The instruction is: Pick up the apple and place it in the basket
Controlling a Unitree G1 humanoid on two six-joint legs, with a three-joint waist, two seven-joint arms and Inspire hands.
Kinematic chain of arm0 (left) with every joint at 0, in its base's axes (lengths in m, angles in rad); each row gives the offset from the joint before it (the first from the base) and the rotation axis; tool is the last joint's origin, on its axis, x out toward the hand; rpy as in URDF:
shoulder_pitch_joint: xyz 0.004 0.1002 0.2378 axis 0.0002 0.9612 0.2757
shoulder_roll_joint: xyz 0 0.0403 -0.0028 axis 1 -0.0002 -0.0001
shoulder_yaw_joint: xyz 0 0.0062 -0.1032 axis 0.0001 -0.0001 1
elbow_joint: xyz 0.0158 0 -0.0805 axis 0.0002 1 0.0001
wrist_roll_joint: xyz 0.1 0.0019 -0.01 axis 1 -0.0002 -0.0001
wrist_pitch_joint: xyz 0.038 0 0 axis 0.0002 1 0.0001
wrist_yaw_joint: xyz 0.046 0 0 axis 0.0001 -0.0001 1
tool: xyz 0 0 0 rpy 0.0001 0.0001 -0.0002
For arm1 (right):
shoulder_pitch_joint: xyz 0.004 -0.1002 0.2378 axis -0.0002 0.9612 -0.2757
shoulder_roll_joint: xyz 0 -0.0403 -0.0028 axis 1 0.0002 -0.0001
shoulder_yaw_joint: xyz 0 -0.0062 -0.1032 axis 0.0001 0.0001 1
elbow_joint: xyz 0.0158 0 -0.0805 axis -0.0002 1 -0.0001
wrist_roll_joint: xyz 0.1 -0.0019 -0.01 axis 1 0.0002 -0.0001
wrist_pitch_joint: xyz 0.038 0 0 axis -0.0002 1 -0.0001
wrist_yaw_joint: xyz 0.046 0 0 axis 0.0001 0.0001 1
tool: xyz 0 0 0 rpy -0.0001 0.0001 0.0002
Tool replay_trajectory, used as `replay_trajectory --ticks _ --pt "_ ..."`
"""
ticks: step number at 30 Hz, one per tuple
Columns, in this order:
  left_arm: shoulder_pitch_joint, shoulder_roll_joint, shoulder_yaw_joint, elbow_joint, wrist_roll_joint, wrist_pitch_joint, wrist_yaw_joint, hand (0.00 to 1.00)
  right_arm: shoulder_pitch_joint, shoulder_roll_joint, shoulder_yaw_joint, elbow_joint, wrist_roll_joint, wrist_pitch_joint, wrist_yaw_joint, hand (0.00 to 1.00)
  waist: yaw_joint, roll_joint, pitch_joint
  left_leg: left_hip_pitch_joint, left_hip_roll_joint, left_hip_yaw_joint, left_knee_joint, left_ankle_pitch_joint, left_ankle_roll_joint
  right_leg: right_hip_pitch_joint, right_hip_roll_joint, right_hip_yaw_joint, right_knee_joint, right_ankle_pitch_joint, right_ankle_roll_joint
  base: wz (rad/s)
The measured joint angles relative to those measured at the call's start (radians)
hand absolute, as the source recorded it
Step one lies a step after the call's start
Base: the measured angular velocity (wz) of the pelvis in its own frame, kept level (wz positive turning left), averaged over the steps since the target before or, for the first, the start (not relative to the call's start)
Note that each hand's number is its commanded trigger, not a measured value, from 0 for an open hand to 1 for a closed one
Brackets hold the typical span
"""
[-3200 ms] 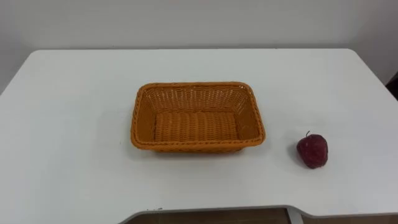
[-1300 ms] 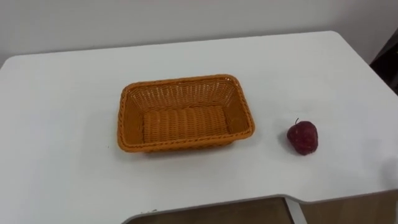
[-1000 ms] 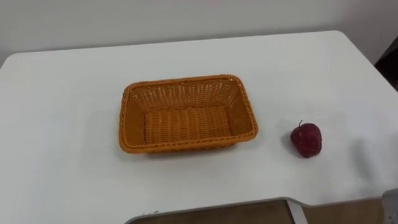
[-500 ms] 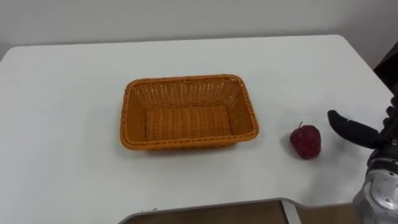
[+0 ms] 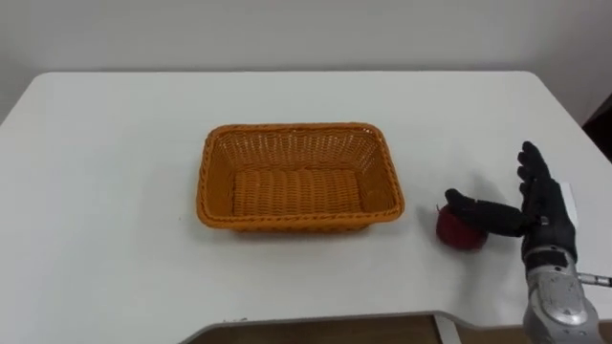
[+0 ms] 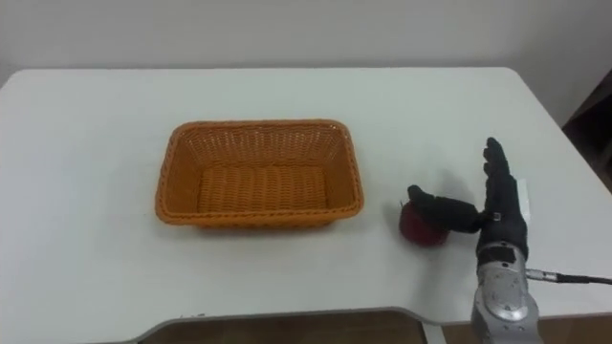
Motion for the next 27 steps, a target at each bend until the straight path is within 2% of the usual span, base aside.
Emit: replay_trajectory --ticks 2,4,9,19,27 --pt "-0.004 0.0 0.0 0.002 0.003 0.0 0.0 0.0 0.0 0.0 0.003 0.003 0.0 -0.005 0.009 0.0 0.001 0.005 -0.0009 -0.001 0.0 0.0 0.0 0.0 0.0 -0.001 0.0 0.001 -0.006 0.0 0.0 0.0" --pt "-0.003 0.003 -0.017 0.01 0.004 0.0 0.001 0.0 0.001 0.0 0.02 0.007 0.0 -0.011 0.009 0.0 0.0 0.012 -0.006 0.001 0.001 -0.001 0.001 0.0 0.0 0.002 0.001 0.001 -0.011 0.001 -0.001 0.0" --pt "-0.006 0.003 -0.029 0.022 0.003 0.0 -0.001 0.0 0.001 0.0 0.035 0.007 0.001 -0.011 0.009 0.0 0.0 0.01 -0.0083 0.008 0.001 -0.005 0.001 0.0 0.0 0.013 0.002 -0.004 -0.013 0.002 -0.002 0.03" --pt "-0.013 0.002 -0.03 0.021 0.023 0.0 -0.038 0.0 0.001 0.0 0.034 -0.003 0.004 -0.01 0.01 0.0 0.0 0.011 -0.0049 0.007 0.0 -0.007 0.0 0.0 0.0 0.023 0.001 -0.005 -0.016 0.002 -0.002 0.0" --pt "-0.009 0.003 -0.034 0.022 0.025 -0.001 -0.058 0.0 0.003 -0.007 0.056 -0.004 0.0 -0.011 0.032 0.0 0.003 0.01 -0.0052 0.008 0.0 -0.006 -0.001 0.0 0.0 0.012 0.002 -0.003 -0.015 0.002 -0.002 0.0"
